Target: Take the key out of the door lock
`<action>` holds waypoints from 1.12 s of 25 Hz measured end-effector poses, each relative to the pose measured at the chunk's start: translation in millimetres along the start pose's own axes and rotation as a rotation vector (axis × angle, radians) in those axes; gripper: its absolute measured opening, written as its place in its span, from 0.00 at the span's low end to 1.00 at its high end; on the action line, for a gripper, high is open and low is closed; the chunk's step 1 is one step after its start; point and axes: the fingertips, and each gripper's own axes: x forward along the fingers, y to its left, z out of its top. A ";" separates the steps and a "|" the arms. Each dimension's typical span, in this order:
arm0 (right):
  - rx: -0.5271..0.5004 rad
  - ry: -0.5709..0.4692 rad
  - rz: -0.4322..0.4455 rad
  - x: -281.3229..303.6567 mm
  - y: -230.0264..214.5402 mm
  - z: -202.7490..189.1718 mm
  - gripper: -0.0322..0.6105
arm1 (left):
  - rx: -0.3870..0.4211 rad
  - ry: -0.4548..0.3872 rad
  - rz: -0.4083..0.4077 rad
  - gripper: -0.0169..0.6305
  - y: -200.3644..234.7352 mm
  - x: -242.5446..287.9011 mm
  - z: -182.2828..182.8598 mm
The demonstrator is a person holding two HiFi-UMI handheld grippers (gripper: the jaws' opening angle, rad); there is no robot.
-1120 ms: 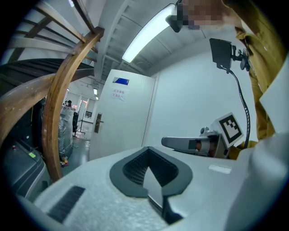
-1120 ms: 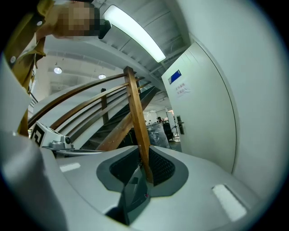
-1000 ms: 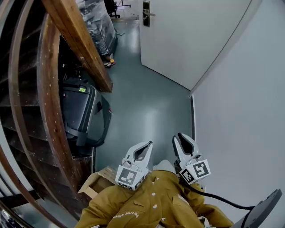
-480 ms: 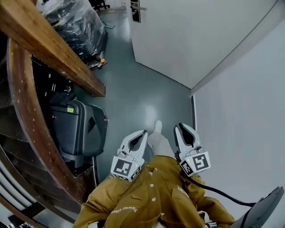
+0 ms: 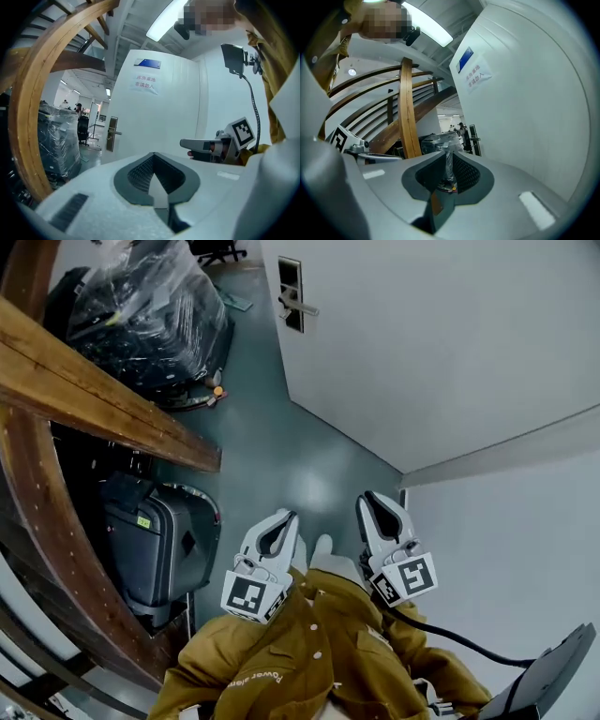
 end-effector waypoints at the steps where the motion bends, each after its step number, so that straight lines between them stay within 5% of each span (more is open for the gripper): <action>1: 0.003 0.011 0.008 19.9 -6.6 -1.2 0.13 | -0.011 -0.004 0.007 0.02 16.7 14.5 2.7; 10: -0.056 0.018 0.000 214.5 -68.9 47.7 0.13 | -0.032 -0.064 -0.005 0.02 184.1 147.2 73.6; 17: -0.186 0.046 0.017 312.4 -118.3 81.6 0.20 | -0.064 -0.054 -0.036 0.02 248.7 223.7 102.5; 22: -0.259 0.172 0.157 378.8 -132.7 73.1 0.44 | -0.129 -0.043 -0.019 0.02 271.4 255.7 97.0; 28: -0.575 0.434 0.180 463.7 -169.5 50.8 0.49 | -0.220 -0.014 0.004 0.02 297.4 291.3 82.7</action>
